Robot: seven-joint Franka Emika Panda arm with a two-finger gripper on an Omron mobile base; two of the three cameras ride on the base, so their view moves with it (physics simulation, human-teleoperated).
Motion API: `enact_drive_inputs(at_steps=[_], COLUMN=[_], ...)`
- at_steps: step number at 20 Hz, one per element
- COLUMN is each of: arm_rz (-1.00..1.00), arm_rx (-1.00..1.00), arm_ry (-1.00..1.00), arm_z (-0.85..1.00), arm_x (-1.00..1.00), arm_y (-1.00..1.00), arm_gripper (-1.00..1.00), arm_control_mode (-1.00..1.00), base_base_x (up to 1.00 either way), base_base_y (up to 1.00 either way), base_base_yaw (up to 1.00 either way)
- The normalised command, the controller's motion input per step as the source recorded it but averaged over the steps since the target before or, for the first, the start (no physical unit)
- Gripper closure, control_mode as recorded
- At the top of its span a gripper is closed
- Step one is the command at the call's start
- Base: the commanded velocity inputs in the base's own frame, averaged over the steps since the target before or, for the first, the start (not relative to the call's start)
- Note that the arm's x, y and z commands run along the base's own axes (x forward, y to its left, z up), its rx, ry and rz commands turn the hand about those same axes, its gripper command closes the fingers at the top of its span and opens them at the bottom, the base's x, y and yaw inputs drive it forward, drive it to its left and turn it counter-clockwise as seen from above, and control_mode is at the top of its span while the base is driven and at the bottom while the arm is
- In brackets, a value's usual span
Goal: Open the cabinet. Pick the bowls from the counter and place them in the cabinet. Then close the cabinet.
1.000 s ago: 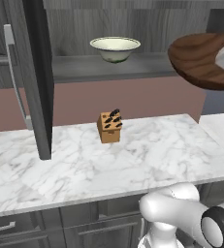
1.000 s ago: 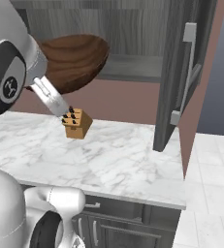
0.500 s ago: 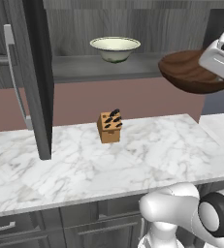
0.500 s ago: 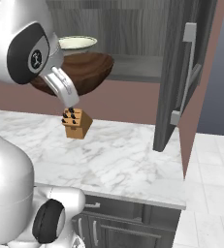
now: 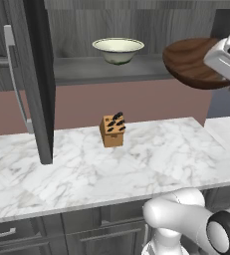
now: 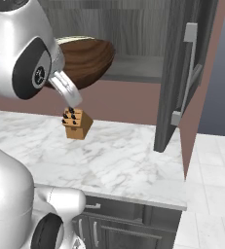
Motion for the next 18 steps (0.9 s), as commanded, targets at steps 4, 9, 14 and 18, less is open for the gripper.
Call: enact_drive_inputs(at_steps=[4,9,14,18], arm_rz=[-0.01,-0.05,-0.07,-0.04], arm_rx=[0.00,0.02,0.01,0.00], arm_ry=[0.00,0.08,0.05,0.00], arm_z=[0.05,0.17,0.12,0.00], arm_x=[0.12,0.38,0.48,0.55], arm_y=[-0.13,-0.31,-0.28,-0.08], arm_gripper=[1.00,1.00,1.00,1.00], arm_control_mode=[-1.00,-1.00,-1.00,-1.00], base_base_x=[0.00,0.00,0.00,0.00], base_base_y=[0.00,0.00,0.00,0.00], base_base_yaw=[0.00,0.00,0.00,0.00])
